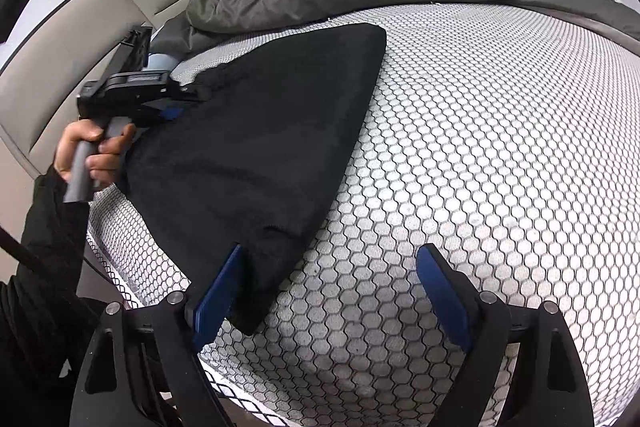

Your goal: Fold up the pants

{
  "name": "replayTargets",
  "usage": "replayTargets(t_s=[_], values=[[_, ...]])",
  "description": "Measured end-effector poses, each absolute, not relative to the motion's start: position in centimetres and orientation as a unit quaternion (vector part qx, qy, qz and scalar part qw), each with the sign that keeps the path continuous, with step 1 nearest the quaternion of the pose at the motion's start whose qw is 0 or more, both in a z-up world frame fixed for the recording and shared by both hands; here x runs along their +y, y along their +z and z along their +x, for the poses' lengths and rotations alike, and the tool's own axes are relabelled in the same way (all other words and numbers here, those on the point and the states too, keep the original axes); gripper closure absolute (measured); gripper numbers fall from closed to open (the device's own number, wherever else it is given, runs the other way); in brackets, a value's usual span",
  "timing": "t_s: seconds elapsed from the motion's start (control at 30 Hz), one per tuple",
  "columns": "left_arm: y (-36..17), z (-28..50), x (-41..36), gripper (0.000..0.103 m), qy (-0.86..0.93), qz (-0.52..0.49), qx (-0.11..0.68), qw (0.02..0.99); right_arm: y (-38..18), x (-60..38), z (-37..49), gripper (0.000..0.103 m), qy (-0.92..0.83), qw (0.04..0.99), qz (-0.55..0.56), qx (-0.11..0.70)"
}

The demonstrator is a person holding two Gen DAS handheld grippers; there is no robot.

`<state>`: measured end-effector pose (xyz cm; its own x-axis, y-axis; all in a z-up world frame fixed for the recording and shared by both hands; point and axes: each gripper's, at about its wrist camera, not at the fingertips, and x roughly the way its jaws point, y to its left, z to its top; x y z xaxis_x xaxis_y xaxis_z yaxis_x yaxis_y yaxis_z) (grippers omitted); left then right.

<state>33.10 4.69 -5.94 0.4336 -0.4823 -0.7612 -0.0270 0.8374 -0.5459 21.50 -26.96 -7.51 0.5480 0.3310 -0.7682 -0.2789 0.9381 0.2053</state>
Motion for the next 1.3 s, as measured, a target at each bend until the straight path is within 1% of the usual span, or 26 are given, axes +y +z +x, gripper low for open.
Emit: replayTargets(t_s=[0.07,0.1,0.13,0.27,0.4,0.47,0.53,0.6,0.63,0.7,0.77,0.83,0.87,0.93,1.0,1.07,1.1,1.13,1.17,1.2,1.23,1.3], values=[[-5.3,32.7,5.0,0.084,-0.140,-0.257,0.501,0.815,-7.4,-26.6,21.9,0.015,0.172,0.879,0.031,0.444],[-4.7,32.5,5.4,0.092,-0.136,-0.260,0.493,0.819,-7.4,-26.5,22.1,0.015,0.171,0.879,0.032,0.445],[-4.3,32.1,6.0,0.094,-0.138,-0.268,0.485,0.821,-7.4,-26.3,22.3,0.015,0.171,0.878,0.031,0.446],[-3.3,31.0,8.7,0.095,-0.135,-0.295,0.461,0.826,-7.5,-25.6,22.6,0.015,0.173,0.877,0.025,0.448],[-4.2,31.1,10.3,0.095,-0.120,-0.312,0.472,0.816,-7.6,-25.2,22.6,0.015,0.172,0.878,0.017,0.447],[-4.8,31.0,11.2,0.092,-0.107,-0.311,0.477,0.815,-7.4,-25.0,22.3,0.015,0.172,0.878,0.020,0.445],[-6.1,31.0,11.5,0.073,-0.086,-0.312,0.493,0.808,-7.6,-25.1,22.1,0.015,0.173,0.879,0.023,0.444],[-6.5,30.9,11.4,0.069,-0.075,-0.311,0.500,0.805,-7.6,-25.2,22.0,0.015,0.172,0.879,0.023,0.443],[-6.0,30.6,11.3,0.060,-0.069,-0.304,0.502,0.807,-7.6,-25.5,21.7,0.015,0.172,0.880,0.023,0.443],[-4.7,29.5,11.3,0.051,-0.046,-0.283,0.499,0.817,-7.3,-25.9,21.4,0.015,0.172,0.881,0.025,0.440],[-2.9,28.0,10.8,0.044,-0.038,-0.258,0.480,0.838,-7.1,-26.5,20.9,0.015,0.175,0.882,0.034,0.435],[-1.1,25.9,9.4,0.025,-0.046,-0.233,0.463,0.854,-6.6,-27.2,20.4,0.015,0.186,0.883,0.052,0.429],[-0.4,24.7,8.4,0.023,-0.055,-0.216,0.451,0.864,-6.4,-27.4,20.2,0.015,0.192,0.881,0.060,0.428],[0.2,22.9,6.2,0.022,-0.073,-0.172,0.434,0.881,-6.3,-27.7,19.8,0.015,0.213,0.873,0.080,0.431],[-0.4,21.0,4.0,0.022,-0.068,-0.121,0.430,0.892,-6.4,-27.6,19.5,0.015,0.234,0.864,0.090,0.436],[-2.3,20.2,2.9,0.022,-0.039,-0.062,0.456,0.887,-6.5,-27.1,19.1,0.023,0.257,0.856,0.099,0.438],[-3.0,20.1,2.8,0.022,-0.024,-0.047,0.467,0.883,-6.6,-27.0,19.1,0.033,0.267,0.850,0.106,0.441],[-4.1,20.2,3.0,0.021,-0.006,-0.037,0.482,0.875,-6.8,-26.8,19.0,0.045,0.278,0.843,0.117,0.445],[-4.9,20.2,3.5,0.020,-0.001,-0.040,0.491,0.870,-7.2,-26.4,18.9,0.049,0.283,0.836,0.127,0.452],[-5.4,20.2,4.2,0.019,-0.010,-0.056,0.494,0.868,-7.6,-26.1,18.9,0.057,0.285,0.830,0.133,0.460],[-5.5,20.0,4.9,0.019,-0.020,-0.074,0.493,0.867,-8.0,-25.8,18.8,0.068,0.283,0.827,0.134,0.468],[-4.8,19.5,5.8,0.019,-0.031,-0.096,0.489,0.866,-8.2,-25.7,18.6,0.071,0.276,0.826,0.130,0.474]])
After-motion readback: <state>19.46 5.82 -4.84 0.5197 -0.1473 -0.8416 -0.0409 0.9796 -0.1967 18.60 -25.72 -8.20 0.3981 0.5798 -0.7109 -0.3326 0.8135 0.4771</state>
